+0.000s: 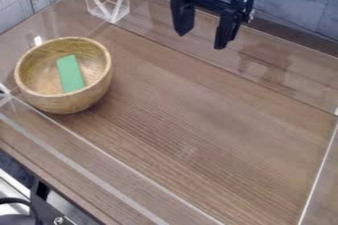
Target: Move green stick from inside the wooden bowl to the table next to it
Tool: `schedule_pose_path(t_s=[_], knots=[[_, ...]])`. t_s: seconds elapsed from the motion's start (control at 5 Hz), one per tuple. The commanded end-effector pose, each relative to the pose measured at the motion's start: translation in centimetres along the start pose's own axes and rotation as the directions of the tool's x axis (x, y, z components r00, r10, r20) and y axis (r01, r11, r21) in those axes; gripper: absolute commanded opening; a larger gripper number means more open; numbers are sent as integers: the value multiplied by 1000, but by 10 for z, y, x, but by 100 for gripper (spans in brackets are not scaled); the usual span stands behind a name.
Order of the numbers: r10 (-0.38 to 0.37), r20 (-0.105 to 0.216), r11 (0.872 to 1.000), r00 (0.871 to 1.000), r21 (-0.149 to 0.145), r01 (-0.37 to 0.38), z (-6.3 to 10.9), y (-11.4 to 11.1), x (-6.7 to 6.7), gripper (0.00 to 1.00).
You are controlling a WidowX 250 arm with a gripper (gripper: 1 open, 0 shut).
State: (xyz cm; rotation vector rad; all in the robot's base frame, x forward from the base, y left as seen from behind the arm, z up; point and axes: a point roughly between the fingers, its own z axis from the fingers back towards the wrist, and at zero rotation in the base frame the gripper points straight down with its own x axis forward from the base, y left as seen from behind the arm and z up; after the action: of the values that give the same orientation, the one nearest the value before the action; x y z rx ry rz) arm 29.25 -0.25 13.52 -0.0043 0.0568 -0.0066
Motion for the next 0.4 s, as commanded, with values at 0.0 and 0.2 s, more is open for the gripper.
schedule_pose_path(t_s=[0.0, 0.2], knots=[[115, -20, 993, 993, -5, -115, 2, 19, -11, 100], [309, 9, 951, 951, -16, -309, 15, 65, -36, 100]])
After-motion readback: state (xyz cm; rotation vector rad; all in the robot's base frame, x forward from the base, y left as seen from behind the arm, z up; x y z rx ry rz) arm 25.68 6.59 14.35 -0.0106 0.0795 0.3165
